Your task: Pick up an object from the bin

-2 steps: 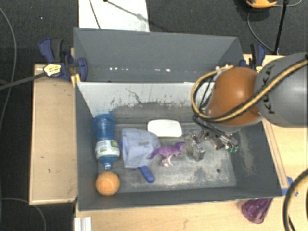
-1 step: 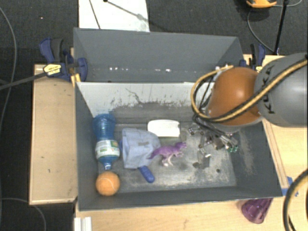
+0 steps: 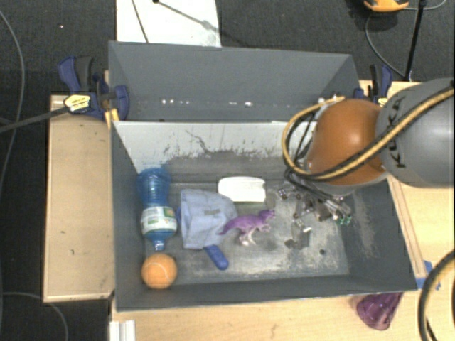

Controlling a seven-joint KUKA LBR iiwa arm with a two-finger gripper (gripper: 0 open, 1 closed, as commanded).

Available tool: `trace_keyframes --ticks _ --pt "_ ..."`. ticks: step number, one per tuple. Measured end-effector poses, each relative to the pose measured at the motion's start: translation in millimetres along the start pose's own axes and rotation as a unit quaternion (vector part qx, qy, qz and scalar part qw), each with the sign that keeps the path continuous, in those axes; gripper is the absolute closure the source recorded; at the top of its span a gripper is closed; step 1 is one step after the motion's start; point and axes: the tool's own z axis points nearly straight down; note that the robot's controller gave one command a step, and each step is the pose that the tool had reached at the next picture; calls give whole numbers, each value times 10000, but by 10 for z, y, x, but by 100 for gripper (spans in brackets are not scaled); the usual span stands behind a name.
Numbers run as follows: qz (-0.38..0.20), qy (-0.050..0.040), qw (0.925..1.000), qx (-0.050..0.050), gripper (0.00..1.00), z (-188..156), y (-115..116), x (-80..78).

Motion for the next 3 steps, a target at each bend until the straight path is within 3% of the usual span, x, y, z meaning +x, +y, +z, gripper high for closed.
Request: trace_keyframes --ticks 2,3 --pt "-83 5 10000 2 0 21 4 14" --pt "-858 -16 9963 9 0 287 178 -178"
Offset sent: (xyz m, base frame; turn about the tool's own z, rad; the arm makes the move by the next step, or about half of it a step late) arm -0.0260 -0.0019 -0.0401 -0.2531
